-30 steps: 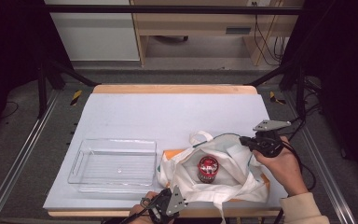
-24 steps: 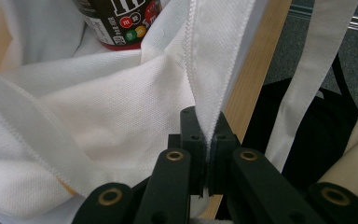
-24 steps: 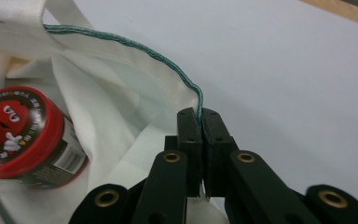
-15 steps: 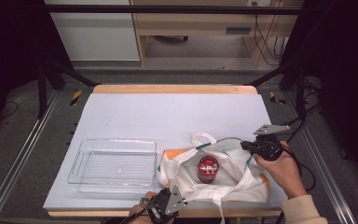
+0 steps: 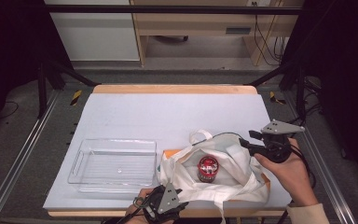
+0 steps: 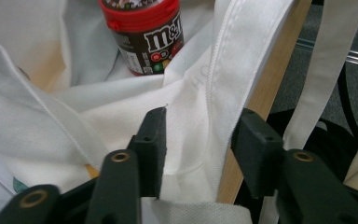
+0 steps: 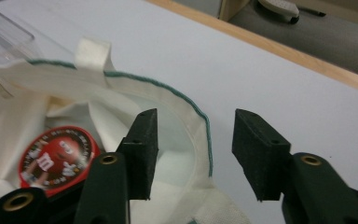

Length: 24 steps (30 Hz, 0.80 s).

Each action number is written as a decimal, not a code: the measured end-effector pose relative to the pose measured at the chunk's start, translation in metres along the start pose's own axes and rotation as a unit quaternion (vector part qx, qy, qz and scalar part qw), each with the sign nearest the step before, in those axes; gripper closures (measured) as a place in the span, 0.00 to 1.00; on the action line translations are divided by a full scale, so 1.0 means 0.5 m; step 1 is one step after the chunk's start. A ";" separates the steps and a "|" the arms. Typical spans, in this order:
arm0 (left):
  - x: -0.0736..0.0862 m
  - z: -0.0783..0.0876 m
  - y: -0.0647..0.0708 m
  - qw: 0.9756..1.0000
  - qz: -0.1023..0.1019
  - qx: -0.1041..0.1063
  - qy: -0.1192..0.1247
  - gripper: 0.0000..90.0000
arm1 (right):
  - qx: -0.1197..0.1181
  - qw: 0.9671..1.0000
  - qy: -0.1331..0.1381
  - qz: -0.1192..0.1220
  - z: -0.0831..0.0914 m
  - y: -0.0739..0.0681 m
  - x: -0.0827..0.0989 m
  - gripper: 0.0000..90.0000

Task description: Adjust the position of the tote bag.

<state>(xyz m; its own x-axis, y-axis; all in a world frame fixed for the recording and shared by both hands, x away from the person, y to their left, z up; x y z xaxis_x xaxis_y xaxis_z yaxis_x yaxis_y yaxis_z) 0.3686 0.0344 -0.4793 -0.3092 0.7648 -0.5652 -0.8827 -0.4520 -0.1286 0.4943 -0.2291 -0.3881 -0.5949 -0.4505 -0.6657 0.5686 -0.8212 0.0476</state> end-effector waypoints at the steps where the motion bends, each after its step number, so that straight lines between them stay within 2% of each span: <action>1: -0.001 0.002 0.000 1.000 0.002 0.000 0.000 0.56 | -0.001 1.000 0.002 -0.001 0.008 -0.005 -0.002 0.53; 8: -0.013 0.026 0.005 1.000 0.008 0.011 0.011 0.40 | -0.004 1.000 0.011 0.018 0.040 -0.047 -0.011 0.46; 11: -0.020 0.045 0.004 1.000 0.013 0.019 0.021 0.37 | -0.007 1.000 0.015 0.025 0.047 -0.063 -0.012 0.45; 16: -0.033 0.075 -0.003 0.999 0.019 0.016 0.036 0.35 | -0.015 0.999 0.008 0.031 0.047 -0.083 -0.006 0.47; 20: -0.050 0.092 -0.024 0.999 0.028 -0.007 0.039 0.36 | -0.033 0.998 0.011 0.044 0.049 -0.107 -0.005 0.54; 24: -0.073 0.105 -0.052 0.998 0.032 -0.021 0.046 0.36 | -0.041 0.997 0.003 0.067 0.051 -0.136 -0.001 0.58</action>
<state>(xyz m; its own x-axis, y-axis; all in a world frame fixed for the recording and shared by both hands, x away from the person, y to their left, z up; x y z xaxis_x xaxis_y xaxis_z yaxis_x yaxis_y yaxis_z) 0.3842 0.0421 -0.4126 -0.3290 0.6895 -0.6452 -0.8459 -0.5189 -0.1231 0.4416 -0.1820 -0.3719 -0.5072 -0.5528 -0.6612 0.6878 -0.7219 0.0758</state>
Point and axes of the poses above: each handheld gripper's, and its own axes: z roughly backward along the jaws, x roughly out of its underside, y roughly to its right, the point moved 7 cm from there along -z, roughly forward along the jaws, and after that the axes turned 15 degrees about -y, right-handed, at the moved point
